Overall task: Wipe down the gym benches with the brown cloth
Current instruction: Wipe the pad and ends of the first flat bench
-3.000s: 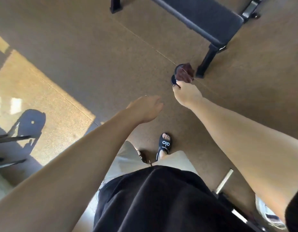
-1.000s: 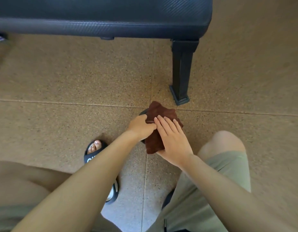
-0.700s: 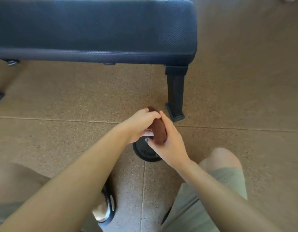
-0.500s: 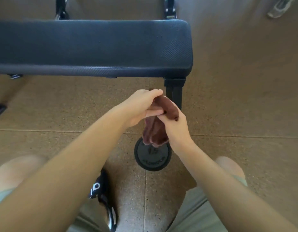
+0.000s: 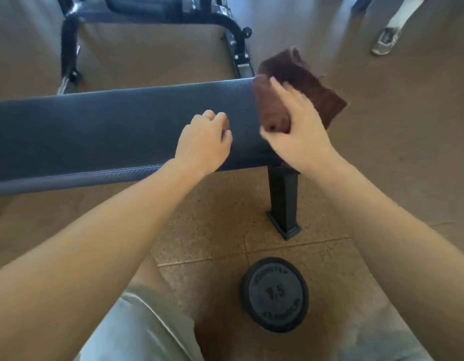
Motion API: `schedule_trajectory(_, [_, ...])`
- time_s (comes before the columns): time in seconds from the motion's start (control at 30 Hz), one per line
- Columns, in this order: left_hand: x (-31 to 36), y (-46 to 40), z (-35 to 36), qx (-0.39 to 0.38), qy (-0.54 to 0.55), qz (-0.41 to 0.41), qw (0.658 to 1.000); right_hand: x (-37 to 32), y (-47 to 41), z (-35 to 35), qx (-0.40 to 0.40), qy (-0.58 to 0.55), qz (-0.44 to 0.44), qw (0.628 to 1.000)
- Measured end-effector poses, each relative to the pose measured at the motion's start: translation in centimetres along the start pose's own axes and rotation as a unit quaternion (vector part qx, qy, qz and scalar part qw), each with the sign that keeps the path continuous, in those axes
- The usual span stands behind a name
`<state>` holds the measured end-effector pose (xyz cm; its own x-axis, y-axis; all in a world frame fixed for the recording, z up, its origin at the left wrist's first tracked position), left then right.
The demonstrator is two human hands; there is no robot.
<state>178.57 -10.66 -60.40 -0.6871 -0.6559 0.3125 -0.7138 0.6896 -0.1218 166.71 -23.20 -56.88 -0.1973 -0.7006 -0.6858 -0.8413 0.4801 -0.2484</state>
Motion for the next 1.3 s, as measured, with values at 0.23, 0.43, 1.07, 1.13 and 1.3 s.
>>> schedule_trajectory(0.23, [-4.0, -1.0, 2.0, 0.024, -0.001, 0.103, 0.994, 3.2, 1.1, 10.1, -0.172, 0.239, 0.095, 0.951])
schedule_trajectory(0.43, [-4.7, -1.3, 3.0, 0.001, 0.009, 0.115, 0.993, 2.3, 0.2, 11.2, -0.156, 0.272, 0.123, 0.941])
schedule_trajectory(1.07, [-4.9, -1.4, 4.1, -0.014, -0.036, 0.115, 0.993, 3.8, -7.9, 11.2, -0.108, 0.254, 0.1, 0.956])
schedule_trajectory(1.13, [-4.9, -1.1, 4.0, -0.006, -0.037, 0.12, 0.992, 1.4, -3.1, 11.4, -0.101, 0.239, 0.085, 0.962])
schedule_trajectory(1.3, [-4.4, -1.1, 3.7, 0.007, -0.033, 0.125, 0.992, 1.6, -1.5, 11.5, -0.109, 0.248, 0.096, 0.958])
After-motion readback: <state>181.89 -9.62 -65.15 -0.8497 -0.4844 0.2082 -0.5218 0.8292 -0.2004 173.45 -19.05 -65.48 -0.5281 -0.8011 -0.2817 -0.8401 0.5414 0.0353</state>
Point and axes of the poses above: each hand's wrist, its own y-axis away from the middle knuckle, its own z-axis out of the palm, x = y × z, the point moved 10 cm from there along -y, towards the middle knuckle, and after that the axes turned 2 degrees about -z, right-handed, at the moved point
